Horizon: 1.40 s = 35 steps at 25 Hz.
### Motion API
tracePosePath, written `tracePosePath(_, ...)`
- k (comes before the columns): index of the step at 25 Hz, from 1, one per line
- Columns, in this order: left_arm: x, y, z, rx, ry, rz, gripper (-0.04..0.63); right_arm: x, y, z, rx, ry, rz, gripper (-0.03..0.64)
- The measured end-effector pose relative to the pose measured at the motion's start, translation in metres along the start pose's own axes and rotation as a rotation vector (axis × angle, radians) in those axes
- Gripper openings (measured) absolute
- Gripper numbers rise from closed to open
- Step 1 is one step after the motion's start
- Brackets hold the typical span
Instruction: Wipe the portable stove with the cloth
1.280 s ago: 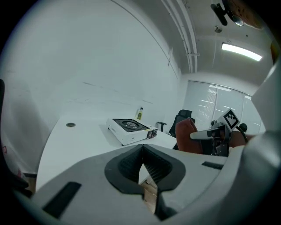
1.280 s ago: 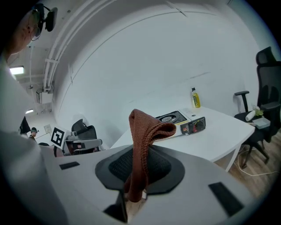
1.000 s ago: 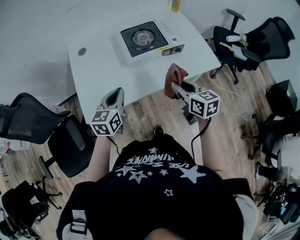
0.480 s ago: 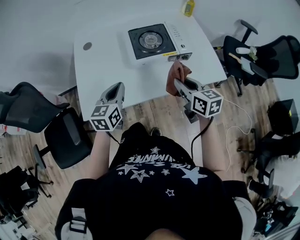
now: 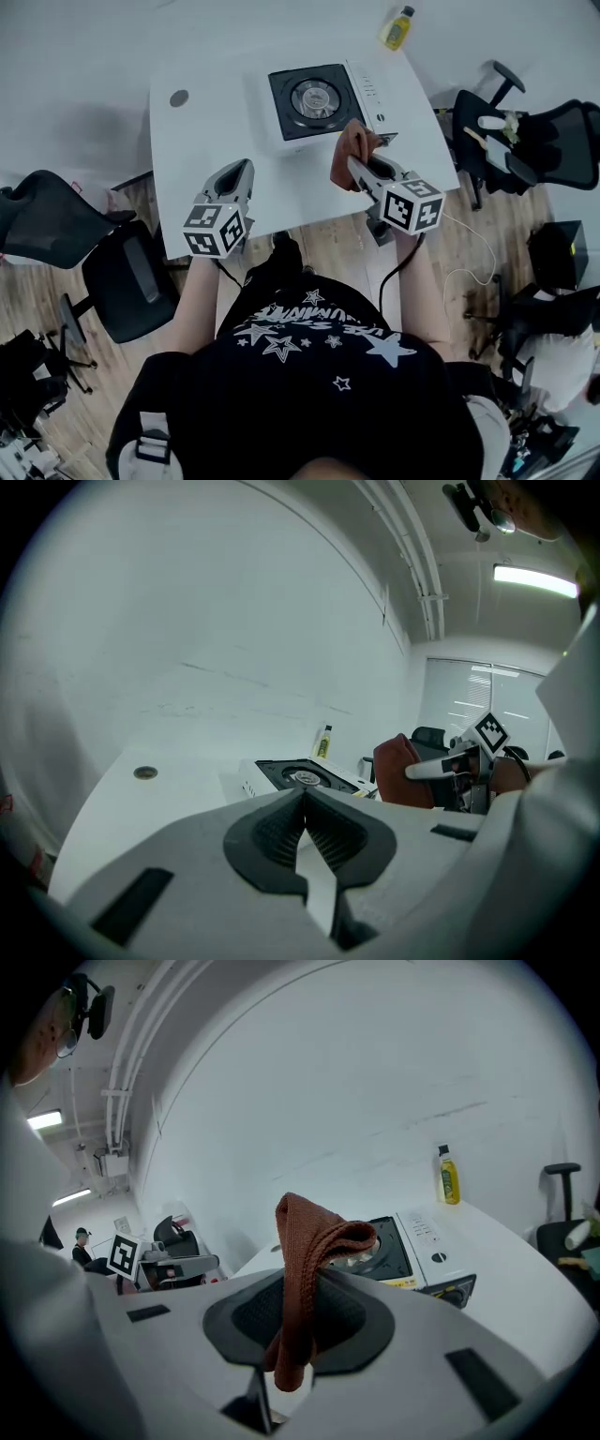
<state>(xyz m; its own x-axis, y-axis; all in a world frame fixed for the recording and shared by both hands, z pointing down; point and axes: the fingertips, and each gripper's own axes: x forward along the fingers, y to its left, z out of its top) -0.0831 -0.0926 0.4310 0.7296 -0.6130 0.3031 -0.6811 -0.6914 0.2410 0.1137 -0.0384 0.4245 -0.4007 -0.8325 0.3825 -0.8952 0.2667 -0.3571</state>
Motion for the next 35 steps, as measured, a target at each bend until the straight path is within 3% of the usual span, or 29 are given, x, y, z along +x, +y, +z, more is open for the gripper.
tracePosePath(7, 0.045, 0.042, 0.022, -0.013, -0.006, -0.006, 0.009, 0.052, -0.020, 0.037, -0.023, 0.017, 0.002, 0.066)
tracePosePath(19, 0.095, 0.101, 0.046, -0.052, -0.026, 0.002, 0.009, 0.164, -0.028, 0.085, -0.074, 0.105, 0.079, 0.066)
tracePosePath(26, 0.104, 0.130, 0.050, -0.074, -0.029, 0.017, 0.009, 0.222, -0.006, 0.089, -0.055, 0.220, 0.186, 0.066)
tracePosePath(35, 0.113, 0.147, 0.041, -0.097, 0.002, -0.003, 0.009, 0.268, 0.005, 0.081, -0.108, 0.369, 0.203, 0.066)
